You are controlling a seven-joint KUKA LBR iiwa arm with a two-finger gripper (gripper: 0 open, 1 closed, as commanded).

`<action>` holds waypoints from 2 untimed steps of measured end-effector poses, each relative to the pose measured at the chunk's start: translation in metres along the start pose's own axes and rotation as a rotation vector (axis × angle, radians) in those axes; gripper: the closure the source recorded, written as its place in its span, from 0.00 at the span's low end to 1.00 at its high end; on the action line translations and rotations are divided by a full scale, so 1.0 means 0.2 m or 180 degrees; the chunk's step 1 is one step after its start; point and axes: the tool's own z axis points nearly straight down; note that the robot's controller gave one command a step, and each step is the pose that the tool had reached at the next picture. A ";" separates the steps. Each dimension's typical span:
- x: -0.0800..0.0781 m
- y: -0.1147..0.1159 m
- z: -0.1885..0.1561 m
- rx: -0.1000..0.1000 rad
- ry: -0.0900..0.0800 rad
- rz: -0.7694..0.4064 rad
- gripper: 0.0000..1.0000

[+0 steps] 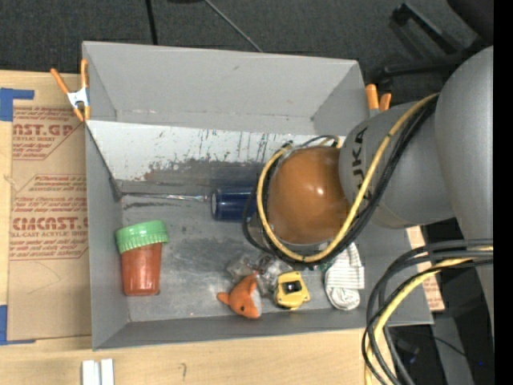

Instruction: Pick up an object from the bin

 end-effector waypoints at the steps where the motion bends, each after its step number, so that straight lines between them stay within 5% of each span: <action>1: 0.00 0.00 0.00 0.0000 0.0000 0.0000 1.00; 2: 0.00 0.00 0.00 0.0000 0.0001 0.0000 1.00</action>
Offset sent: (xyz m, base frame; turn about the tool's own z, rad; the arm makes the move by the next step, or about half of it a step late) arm 0.0000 0.0001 0.0090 0.0000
